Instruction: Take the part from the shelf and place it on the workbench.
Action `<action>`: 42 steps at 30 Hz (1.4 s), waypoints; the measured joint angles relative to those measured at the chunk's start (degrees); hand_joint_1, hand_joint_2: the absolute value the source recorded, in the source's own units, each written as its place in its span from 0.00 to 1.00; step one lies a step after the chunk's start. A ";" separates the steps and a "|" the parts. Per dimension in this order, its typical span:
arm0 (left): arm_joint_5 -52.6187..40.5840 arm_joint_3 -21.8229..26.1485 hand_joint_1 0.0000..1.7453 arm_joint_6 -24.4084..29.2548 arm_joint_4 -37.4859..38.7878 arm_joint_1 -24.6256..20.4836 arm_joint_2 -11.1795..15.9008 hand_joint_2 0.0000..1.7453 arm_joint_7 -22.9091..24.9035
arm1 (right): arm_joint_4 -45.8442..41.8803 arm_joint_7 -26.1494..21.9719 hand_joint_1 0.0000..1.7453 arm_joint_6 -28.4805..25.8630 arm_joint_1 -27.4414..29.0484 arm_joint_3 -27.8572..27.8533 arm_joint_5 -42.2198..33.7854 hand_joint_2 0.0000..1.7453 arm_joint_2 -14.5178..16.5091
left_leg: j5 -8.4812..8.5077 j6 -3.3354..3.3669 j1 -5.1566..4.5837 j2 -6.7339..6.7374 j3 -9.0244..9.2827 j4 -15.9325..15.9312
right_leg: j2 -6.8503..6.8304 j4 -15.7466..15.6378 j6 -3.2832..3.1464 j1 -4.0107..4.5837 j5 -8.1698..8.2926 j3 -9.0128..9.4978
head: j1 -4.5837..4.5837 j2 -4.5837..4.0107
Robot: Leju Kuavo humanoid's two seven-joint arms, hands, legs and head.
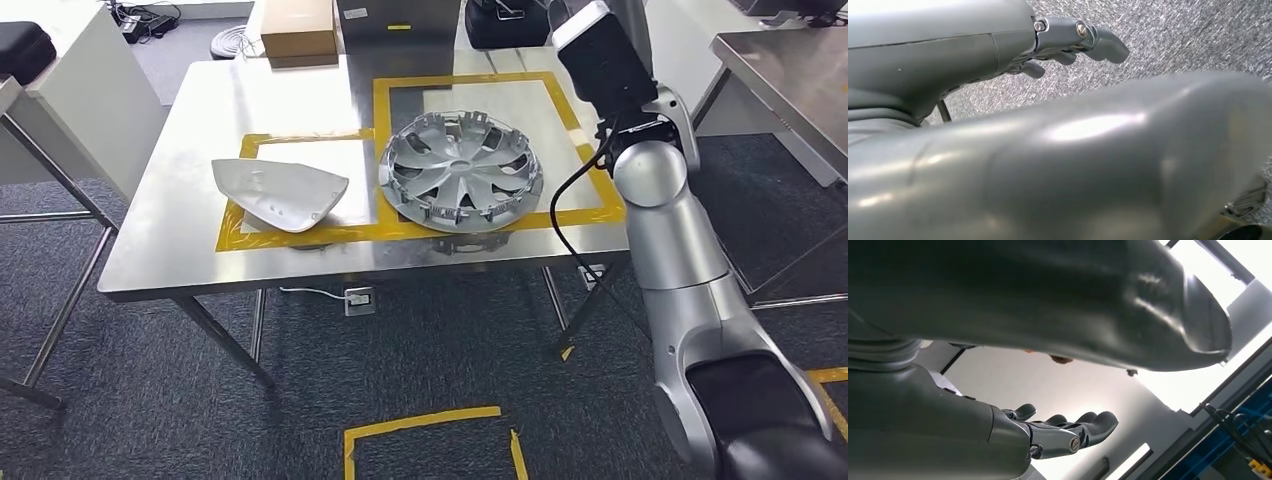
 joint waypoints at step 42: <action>-0.49 0.00 0.00 0.02 0.02 0.43 -0.32 0.00 -0.42 | -0.48 -0.73 0.00 0.38 0.97 -0.98 -0.73 0.00 -1.69 | -8.85 -2.84 0.13 -0.26 -4.32 15.89 | -0.12 -2.80 -3.45 0.17 5.01 -4.25 | -0.32 0.00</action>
